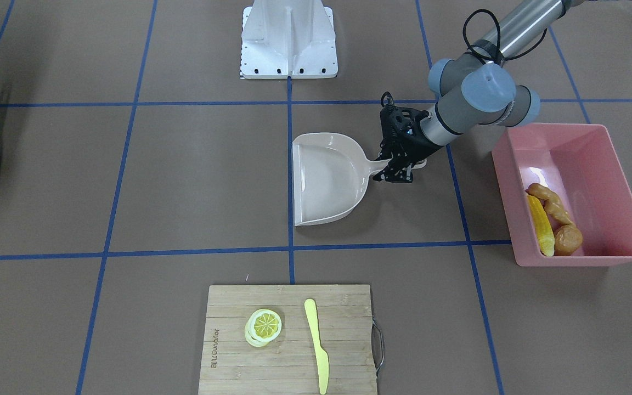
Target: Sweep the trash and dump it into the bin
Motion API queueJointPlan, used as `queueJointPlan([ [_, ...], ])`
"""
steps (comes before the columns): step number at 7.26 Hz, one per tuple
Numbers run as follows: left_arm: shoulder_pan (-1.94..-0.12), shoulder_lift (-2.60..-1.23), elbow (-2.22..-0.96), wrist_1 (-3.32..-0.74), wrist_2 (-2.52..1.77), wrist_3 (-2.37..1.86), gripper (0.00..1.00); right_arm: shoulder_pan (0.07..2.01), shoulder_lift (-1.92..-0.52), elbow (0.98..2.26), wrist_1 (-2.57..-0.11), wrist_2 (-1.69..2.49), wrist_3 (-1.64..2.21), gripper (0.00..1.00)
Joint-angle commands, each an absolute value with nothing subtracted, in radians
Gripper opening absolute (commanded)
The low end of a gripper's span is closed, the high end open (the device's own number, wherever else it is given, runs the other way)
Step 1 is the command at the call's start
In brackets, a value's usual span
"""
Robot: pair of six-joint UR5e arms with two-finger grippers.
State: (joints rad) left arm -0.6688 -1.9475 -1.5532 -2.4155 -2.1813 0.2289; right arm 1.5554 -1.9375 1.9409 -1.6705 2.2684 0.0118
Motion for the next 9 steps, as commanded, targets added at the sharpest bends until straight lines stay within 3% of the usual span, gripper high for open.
queueJointPlan([
  [1, -0.669, -1.947, -1.554, -2.416, -2.181, 0.230, 0.00, 1.555, -1.937, 1.942, -1.669, 2.270, 0.012, 1.00],
  [4, -0.667, -1.944, -1.551, -2.416, -2.180, 0.229, 0.33, 1.555, -1.928, 1.942, -1.667, 2.270, 0.012, 1.00],
  [5, -0.666, -1.944, -1.549, -2.415, -2.180, 0.229, 0.98, 1.555, -1.928, 1.939, -1.667, 2.270, 0.012, 1.00],
  [9, -0.667, -1.918, -1.584, -2.411, -2.190, 0.229, 0.98, 1.555, -1.925, 1.939, -1.667, 2.270, 0.012, 1.00],
])
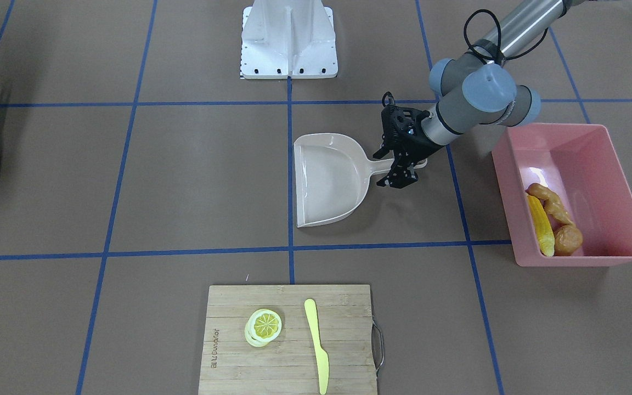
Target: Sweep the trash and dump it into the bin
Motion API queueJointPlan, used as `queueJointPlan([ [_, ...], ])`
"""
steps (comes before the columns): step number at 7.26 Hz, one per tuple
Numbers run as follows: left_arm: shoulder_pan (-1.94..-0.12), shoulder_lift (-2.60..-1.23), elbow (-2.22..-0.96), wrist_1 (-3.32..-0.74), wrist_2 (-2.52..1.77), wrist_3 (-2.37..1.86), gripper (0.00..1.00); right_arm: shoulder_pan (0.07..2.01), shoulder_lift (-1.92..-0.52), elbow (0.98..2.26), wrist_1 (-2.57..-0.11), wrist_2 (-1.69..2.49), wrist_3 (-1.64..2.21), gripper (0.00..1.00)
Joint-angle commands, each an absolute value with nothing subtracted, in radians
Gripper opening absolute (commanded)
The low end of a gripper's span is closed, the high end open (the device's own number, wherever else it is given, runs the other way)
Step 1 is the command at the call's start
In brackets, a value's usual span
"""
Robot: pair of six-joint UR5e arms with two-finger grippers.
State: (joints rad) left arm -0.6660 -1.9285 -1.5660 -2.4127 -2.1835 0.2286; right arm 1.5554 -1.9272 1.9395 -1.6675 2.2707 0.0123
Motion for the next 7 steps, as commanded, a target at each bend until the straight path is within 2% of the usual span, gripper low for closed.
queueJointPlan([
  [1, -0.670, -1.867, -1.645, -2.399, -2.191, 0.227, 0.98, 1.555, -1.924, 1.939, -1.667, 2.270, 0.012, 1.00],
  [4, -0.785, -1.790, -1.840, -2.280, -2.187, 0.218, 0.98, 1.555, -1.922, 1.937, -1.667, 2.270, 0.012, 1.00],
  [6, -0.834, -1.787, -1.832, -2.251, -2.049, 0.172, 0.98, 1.555, -1.921, 1.934, -1.667, 2.270, 0.012, 1.00],
  [7, -0.848, -1.787, -1.829, -2.187, -2.024, 0.012, 0.98, 1.555, -1.921, 1.933, -1.666, 2.270, 0.012, 1.00],
])
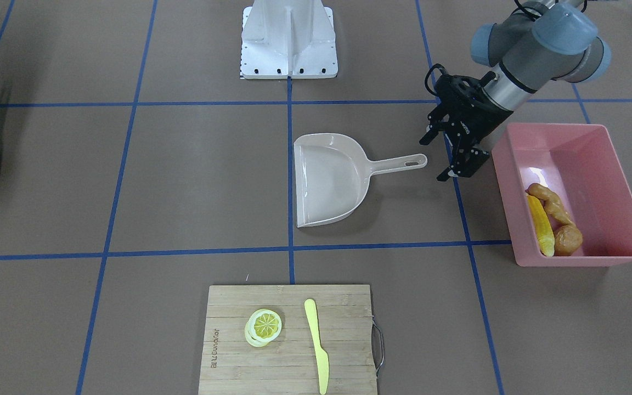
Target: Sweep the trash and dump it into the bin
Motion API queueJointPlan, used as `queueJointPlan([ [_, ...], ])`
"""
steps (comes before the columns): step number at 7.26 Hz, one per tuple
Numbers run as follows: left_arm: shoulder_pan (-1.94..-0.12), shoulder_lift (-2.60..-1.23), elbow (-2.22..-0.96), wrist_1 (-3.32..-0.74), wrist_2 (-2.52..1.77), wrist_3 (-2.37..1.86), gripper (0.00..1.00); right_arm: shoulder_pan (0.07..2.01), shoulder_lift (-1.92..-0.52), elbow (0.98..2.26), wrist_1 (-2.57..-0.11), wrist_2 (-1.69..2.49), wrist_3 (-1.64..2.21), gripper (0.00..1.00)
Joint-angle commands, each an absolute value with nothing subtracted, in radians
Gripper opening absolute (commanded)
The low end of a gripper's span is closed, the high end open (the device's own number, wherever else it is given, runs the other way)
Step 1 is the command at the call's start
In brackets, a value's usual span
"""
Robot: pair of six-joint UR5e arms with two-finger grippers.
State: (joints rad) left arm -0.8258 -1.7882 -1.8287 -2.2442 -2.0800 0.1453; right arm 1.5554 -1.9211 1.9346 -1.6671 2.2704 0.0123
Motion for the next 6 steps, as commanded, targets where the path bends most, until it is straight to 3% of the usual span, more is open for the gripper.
queueJointPlan([
  [1, -0.856, -1.787, -1.813, -2.151, -2.008, -0.197, 0.98, 1.555, -1.921, 1.934, -1.664, 2.270, 0.012, 1.00],
  [4, -0.981, -1.804, -1.704, -2.132, -2.087, -0.426, 0.98, 1.555, -1.921, 1.931, -1.666, 2.270, 0.012, 1.00],
  [6, -1.214, -1.802, -1.703, -1.982, -2.350, -0.417, 0.98, 1.555, -1.921, 1.931, -1.667, 2.270, 0.012, 1.00],
])
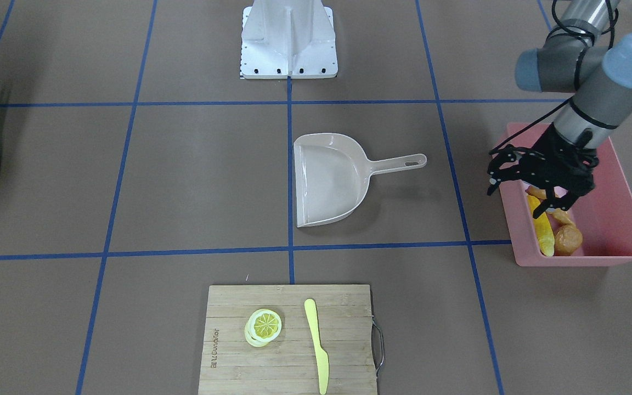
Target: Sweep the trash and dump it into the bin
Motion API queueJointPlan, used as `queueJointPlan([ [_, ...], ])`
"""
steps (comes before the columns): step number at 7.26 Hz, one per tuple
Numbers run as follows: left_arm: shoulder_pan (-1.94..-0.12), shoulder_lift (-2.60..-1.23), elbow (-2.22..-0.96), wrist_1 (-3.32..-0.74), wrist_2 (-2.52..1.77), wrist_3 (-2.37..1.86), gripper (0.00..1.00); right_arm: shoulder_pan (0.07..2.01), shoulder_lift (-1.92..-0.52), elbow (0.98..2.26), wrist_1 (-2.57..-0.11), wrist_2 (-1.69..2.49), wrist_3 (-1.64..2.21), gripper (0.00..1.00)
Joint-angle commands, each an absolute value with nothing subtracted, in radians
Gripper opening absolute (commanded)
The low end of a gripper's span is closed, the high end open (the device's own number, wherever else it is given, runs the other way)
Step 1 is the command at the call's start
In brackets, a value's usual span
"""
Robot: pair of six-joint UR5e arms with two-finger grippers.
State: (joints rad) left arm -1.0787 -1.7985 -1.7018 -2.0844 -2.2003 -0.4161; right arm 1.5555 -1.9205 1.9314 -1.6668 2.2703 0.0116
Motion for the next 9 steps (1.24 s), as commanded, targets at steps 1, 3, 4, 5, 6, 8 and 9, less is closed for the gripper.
queueJointPlan([
  [1, -1.267, -1.796, -1.712, -1.923, -2.399, -0.407, 0.98, 1.555, -1.921, 1.931, -1.667, 2.270, 0.011, 1.00],
  [3, -1.302, -1.653, -1.672, -1.917, -2.309, -0.399, 0.98, 1.555, -1.921, 1.931, -1.667, 2.270, 0.011, 1.00],
  [4, -1.346, -1.616, -1.667, -1.890, -2.310, -0.343, 0.98, 1.555, -1.921, 1.931, -1.669, 2.270, 0.012, 1.00],
  [5, -1.359, -1.597, -1.681, -1.709, -2.310, -0.172, 0.98, 1.555, -1.921, 1.931, -1.667, 2.270, 0.012, 1.00],
  [6, -1.376, -1.542, -1.699, -1.636, -2.303, -0.055, 0.98, 1.555, -1.921, 1.931, -1.667, 2.270, 0.012, 1.00],
  [8, -1.492, -1.398, -1.706, -1.647, -2.312, 0.003, 0.98, 1.555, -1.921, 1.931, -1.667, 2.270, 0.012, 1.00],
  [9, -1.514, -1.361, -1.732, -1.649, -2.316, 0.030, 0.98, 1.555, -1.921, 1.931, -1.667, 2.270, 0.012, 1.00],
])
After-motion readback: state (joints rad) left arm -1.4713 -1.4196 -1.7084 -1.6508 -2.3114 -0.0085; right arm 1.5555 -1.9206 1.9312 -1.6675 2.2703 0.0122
